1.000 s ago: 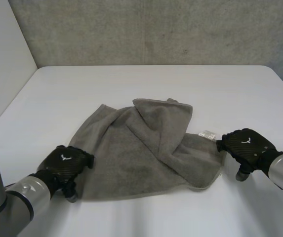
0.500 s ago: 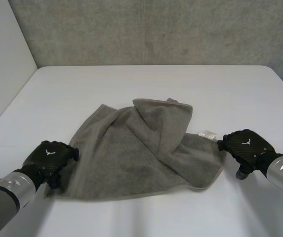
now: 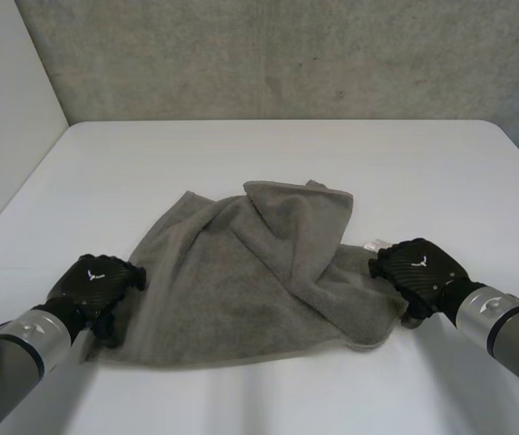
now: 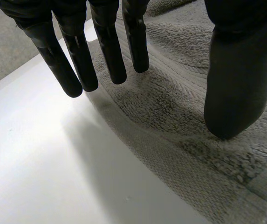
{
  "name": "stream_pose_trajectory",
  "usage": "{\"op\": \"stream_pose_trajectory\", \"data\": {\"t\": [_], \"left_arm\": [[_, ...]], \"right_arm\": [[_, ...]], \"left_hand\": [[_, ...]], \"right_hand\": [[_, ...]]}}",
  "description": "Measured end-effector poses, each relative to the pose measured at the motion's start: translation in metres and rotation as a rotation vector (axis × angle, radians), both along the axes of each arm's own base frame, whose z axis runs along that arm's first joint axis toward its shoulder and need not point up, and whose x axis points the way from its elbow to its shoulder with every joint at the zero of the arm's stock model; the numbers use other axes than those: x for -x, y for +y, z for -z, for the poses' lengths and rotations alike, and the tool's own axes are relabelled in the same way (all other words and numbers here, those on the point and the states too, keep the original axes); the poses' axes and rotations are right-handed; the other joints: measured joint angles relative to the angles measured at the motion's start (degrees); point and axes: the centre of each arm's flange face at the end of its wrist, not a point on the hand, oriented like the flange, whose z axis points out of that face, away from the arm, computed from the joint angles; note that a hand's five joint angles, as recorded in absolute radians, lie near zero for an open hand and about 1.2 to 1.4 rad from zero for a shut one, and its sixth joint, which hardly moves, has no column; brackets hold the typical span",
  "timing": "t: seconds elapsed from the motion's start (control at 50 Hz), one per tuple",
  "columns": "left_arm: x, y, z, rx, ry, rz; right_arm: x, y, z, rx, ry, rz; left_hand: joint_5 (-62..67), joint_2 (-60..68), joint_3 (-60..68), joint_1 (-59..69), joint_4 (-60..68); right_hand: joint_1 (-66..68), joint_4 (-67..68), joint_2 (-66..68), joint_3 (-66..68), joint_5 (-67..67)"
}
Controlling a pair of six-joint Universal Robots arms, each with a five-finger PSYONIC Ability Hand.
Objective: Fold the towel.
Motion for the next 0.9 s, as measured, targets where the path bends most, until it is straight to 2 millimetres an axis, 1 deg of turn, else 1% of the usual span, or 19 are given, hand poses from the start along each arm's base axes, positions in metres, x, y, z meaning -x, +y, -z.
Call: {"op": "stream_pose_trajectory", "data": {"t": [0.12, 0.22, 0.24, 0.26, 0.28, 0.36, 0.44, 0.62, 0.8, 0.9], "left_arm": [[0.000, -0.002, 0.001, -0.002, -0.001, 0.001], [0.001, -0.004, 0.002, -0.005, 0.000, 0.003], [0.001, -0.004, 0.002, -0.005, 0.000, 0.003], [0.001, -0.004, 0.002, -0.005, 0.000, 0.004], [0.001, -0.004, 0.002, -0.005, 0.000, 0.004], [0.001, -0.004, 0.002, -0.005, 0.000, 0.005], [0.002, -0.004, 0.002, -0.007, 0.000, 0.006], [0.002, -0.001, 0.004, -0.015, 0.001, 0.011], [0.002, 0.002, 0.004, -0.029, 0.000, 0.010], [0.003, 0.009, 0.003, -0.062, 0.007, 0.027]], "right_arm": [[-0.005, -0.002, 0.003, -0.001, 0.002, -0.006], [-0.008, -0.003, 0.006, 0.000, 0.010, -0.008], [-0.009, -0.004, 0.006, 0.001, 0.010, -0.008], [-0.009, -0.004, 0.005, 0.004, 0.011, -0.008], [-0.010, -0.005, 0.005, 0.006, 0.010, -0.008], [-0.012, -0.008, 0.003, 0.015, 0.004, -0.006], [-0.014, -0.012, -0.001, 0.016, -0.020, 0.021], [-0.014, -0.021, -0.006, -0.008, -0.101, 0.117], [-0.014, -0.021, -0.006, -0.023, -0.119, 0.137], [-0.014, -0.020, -0.005, -0.023, -0.114, 0.133]], "left_hand": [[0.0, 0.0, 0.0, 0.0, 0.0], [0.1, 0.0, 0.0, 0.0, 0.0], [0.1, 0.0, 0.0, 0.0, 0.0], [0.1, 0.0, 0.0, 0.0, 0.0], [0.1, 0.0, 0.0, 0.0, 0.0], [0.1, 0.0, 0.1, 0.0, 0.0], [0.2, 0.0, 0.1, 0.0, 0.0], [0.7, 0.2, 0.2, 0.0, 0.1], [1.2, 0.6, 0.6, 0.1, 0.1], [1.1, 0.5, 0.6, 0.1, 0.1]], "right_hand": [[4.5, 4.6, 4.2, 4.5, 4.3], [13.9, 13.9, 14.2, 14.3, 13.3], [17.5, 18.0, 17.9, 17.8, 17.3], [24.8, 24.4, 25.1, 24.9, 23.7], [29.0, 28.7, 28.8, 28.6, 28.0], [38.6, 38.1, 37.6, 37.7, 37.7], [40.9, 40.4, 39.5, 39.9, 40.1], [41.1, 40.6, 39.5, 40.1, 40.2], [41.2, 40.6, 39.6, 40.1, 40.2], [41.2, 40.6, 39.6, 40.1, 40.2]]}}
